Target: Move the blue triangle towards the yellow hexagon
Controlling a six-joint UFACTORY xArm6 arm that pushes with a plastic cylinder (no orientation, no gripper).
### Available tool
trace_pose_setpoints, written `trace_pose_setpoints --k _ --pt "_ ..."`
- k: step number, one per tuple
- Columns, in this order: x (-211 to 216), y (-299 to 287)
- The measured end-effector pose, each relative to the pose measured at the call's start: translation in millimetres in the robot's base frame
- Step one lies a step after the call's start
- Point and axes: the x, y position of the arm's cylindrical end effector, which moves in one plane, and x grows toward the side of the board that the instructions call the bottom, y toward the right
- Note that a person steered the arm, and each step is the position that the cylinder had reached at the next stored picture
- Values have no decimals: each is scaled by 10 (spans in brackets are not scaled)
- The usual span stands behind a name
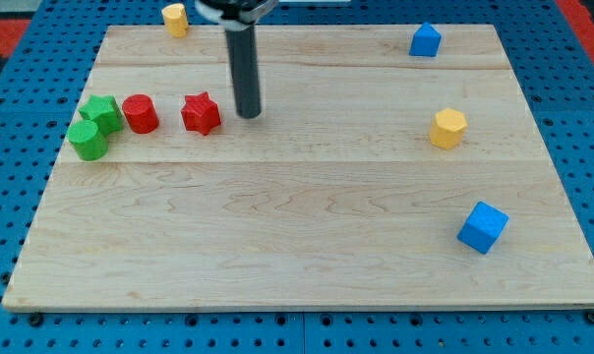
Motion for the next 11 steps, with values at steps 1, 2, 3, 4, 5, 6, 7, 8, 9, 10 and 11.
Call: trace_pose_setpoints --k 1,2,3,4,5,6,7,8,9,10,11 --pt "-43 -637" --pt "-266 -363" --pt "-857 -530" --pt "-1028 -508" --pt "-1438 875" --pt "-1742 1909" --pt "-1817 2248" --pt "-1344 2598" --pt "-1211 2714" --pt "-1725 2631" --pt "-1428 3141"
